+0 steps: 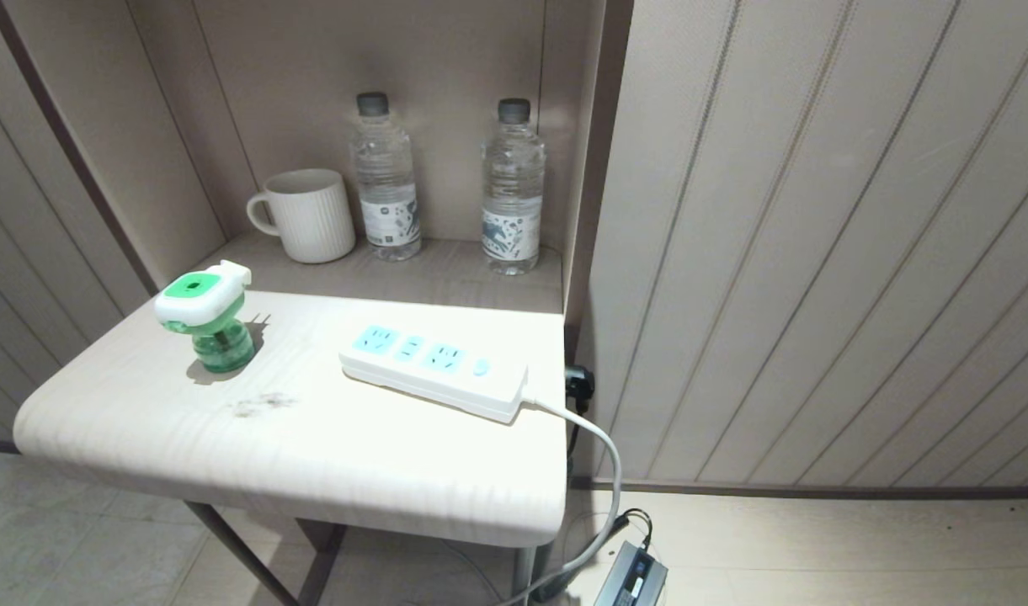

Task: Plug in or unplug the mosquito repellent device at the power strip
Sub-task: Pick up the mosquito repellent liquid

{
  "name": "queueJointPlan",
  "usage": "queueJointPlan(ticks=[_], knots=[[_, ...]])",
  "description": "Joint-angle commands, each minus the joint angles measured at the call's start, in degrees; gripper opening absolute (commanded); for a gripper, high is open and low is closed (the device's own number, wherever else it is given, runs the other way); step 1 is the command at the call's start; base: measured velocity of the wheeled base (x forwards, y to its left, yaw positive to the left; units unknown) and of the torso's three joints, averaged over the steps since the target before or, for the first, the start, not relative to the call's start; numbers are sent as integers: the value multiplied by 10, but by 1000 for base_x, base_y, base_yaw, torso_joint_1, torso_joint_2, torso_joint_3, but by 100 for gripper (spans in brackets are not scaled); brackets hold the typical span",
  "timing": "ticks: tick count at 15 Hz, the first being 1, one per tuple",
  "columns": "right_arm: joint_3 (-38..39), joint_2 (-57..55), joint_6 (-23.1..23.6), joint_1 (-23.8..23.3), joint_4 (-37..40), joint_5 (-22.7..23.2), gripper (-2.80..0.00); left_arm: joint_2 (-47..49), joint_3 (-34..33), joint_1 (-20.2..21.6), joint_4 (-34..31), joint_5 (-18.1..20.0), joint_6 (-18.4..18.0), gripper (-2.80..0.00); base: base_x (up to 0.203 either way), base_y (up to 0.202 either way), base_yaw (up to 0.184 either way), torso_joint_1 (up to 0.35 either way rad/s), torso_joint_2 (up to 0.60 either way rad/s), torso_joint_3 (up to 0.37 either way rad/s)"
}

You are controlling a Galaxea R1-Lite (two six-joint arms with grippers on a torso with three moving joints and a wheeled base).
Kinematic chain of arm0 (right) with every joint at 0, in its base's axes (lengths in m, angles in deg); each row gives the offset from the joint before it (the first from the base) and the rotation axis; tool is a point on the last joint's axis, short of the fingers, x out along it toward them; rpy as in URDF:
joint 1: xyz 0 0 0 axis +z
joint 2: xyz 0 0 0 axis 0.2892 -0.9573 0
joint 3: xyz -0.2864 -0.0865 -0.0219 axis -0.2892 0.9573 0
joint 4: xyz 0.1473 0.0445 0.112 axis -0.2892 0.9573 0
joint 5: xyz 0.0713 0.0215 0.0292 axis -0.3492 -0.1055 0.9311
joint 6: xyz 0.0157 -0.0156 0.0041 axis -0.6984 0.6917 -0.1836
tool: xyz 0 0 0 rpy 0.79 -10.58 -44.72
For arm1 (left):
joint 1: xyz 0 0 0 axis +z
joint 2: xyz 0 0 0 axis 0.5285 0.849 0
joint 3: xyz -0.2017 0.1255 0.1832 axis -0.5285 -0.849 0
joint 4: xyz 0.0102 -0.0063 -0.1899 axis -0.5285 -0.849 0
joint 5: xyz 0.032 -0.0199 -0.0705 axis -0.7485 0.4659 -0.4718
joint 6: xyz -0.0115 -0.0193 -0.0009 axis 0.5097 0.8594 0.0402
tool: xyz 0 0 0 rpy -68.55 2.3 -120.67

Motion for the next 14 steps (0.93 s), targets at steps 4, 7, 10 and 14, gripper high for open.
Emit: queueJointPlan(ticks=[4, 7, 10, 14], knots=[[0, -1, 1, 0, 0, 0, -280, 295, 183, -4, -8, 42, -6, -280, 0, 0, 0, 0, 0, 0], [0, -1, 0, 0, 0, 0, -280, 379, 180, -85, 28, 0, -9, 0, 0, 0, 0, 0, 0, 0], [0, -1, 1, 0, 0, -1, -280, 465, 126, -254, 173, -133, -16, 0, 0, 0, 0, 0, 0, 0], [0, -1, 0, 0, 0, 0, -280, 576, 43, -276, 423, -233, -20, 0, 0, 0, 0, 0, 0, 0]])
